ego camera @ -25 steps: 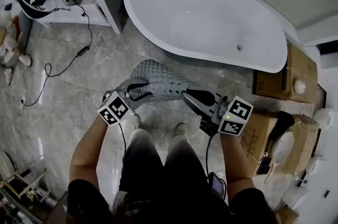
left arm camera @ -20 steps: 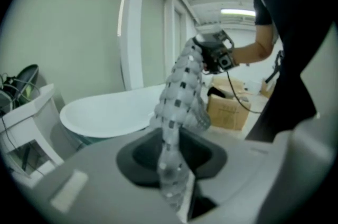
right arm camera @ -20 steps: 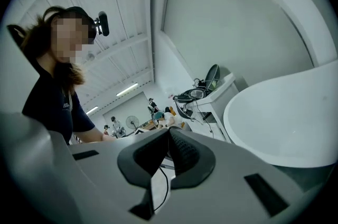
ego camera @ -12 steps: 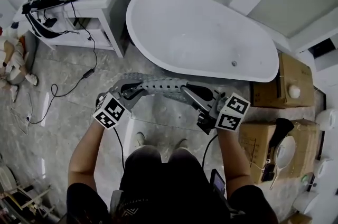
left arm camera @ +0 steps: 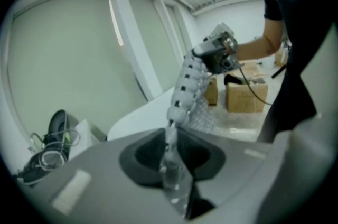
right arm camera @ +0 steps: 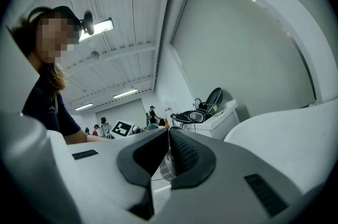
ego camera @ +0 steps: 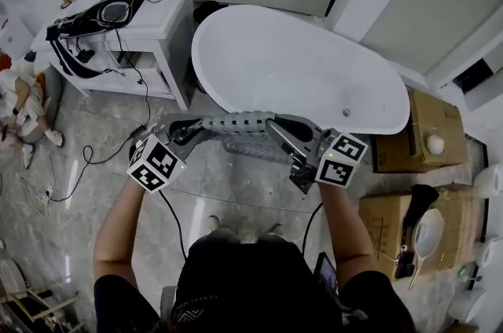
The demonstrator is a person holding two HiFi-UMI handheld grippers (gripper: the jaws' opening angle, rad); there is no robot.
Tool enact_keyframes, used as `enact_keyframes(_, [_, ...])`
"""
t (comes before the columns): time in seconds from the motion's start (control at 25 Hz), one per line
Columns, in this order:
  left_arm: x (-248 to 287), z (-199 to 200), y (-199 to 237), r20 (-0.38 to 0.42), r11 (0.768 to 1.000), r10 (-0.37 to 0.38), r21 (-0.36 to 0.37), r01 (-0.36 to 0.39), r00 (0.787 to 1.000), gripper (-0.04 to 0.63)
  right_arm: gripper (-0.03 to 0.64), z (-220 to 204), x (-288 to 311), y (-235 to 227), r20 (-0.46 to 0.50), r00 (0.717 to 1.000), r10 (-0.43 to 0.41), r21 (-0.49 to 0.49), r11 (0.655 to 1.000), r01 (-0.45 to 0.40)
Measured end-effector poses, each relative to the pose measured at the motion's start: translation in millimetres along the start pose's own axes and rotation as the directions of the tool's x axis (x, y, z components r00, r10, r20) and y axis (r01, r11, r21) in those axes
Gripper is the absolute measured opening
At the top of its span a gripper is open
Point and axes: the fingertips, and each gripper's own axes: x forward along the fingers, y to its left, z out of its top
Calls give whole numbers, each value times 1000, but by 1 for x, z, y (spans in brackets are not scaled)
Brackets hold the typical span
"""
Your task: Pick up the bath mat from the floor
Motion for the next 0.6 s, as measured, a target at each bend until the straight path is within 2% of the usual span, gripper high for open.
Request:
enact_keyframes(0.32, [-27, 27, 12, -15, 996, 35, 78, -34, 999, 69, 11, 20, -5, 13, 62, 998, -6, -27, 1000, 8])
enact_keyframes(0.6, [-40, 45, 5, -9, 994, 71, 79, -70, 997, 67, 12, 26, -21, 31, 98, 994, -38, -55, 998, 44])
